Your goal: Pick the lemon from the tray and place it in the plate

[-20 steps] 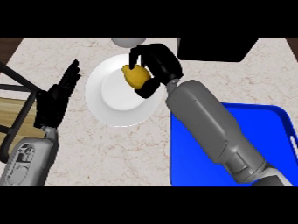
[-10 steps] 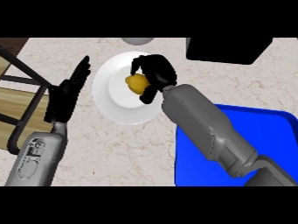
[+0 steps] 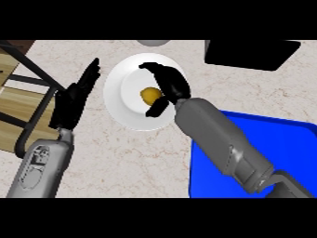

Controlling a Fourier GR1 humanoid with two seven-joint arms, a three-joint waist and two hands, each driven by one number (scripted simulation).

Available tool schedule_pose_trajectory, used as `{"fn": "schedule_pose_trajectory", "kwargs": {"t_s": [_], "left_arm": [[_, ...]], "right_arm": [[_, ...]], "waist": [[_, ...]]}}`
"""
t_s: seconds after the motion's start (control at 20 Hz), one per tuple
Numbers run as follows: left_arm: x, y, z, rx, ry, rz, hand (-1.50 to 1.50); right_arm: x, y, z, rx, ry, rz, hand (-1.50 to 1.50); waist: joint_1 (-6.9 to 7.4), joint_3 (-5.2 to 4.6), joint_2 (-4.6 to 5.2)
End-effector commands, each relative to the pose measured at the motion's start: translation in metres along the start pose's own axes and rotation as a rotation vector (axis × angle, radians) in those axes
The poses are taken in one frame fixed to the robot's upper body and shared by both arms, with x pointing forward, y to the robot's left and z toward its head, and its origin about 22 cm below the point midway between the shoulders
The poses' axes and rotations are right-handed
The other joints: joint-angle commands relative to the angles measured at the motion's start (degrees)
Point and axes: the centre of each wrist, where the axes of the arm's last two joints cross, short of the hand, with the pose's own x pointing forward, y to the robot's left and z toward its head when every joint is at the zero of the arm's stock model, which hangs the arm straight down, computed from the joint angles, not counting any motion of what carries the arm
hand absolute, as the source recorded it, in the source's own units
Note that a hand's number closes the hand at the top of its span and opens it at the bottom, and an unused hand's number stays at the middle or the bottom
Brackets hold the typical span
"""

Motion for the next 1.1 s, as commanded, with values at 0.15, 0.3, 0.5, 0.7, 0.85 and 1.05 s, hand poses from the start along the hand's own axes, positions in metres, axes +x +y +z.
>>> {"fn": "schedule_pose_trajectory", "kwargs": {"t_s": [0.15, 0.3, 0.5, 0.7, 0.85, 1.05], "left_arm": [[-0.019, 0.016, 0.011, 0.026, 0.025, 0.007, 0.0], [-0.012, -0.001, 0.005, 0.047, 0.036, 0.016, 0.0], [-0.018, 0.008, 0.02, 0.064, 0.052, 0.021, 0.0], [-0.015, 0.017, 0.019, 0.102, 0.05, 0.006, 0.0], [-0.019, 0.019, 0.027, 0.082, 0.043, 0.007, 0.0], [-0.017, 0.012, 0.019, 0.084, 0.057, 0.023, 0.0]], "right_arm": [[0.002, -0.008, 0.0, -0.138, -0.05, -0.289, -1.5], [-0.012, -0.012, 0.001, -0.23, -0.035, -0.418, -1.5], [-0.024, -0.028, -0.007, -0.309, 0.033, -0.494, -1.5], [-0.077, -0.055, 0.005, -0.332, 0.012, -0.53, -1.5], [-0.107, -0.068, 0.016, -0.34, 0.029, -0.525, -1.5], [-0.122, -0.108, 0.016, -0.309, 0.012, -0.538, -1.5]], "waist": [[-1.06, 0.0, -0.19], [-3.03, 0.05, -0.42], [-5.38, 0.01, -1.23], [-6.12, 0.02, -1.22], [-6.29, 0.0, -1.27], [-6.13, 0.01, -1.12]]}}
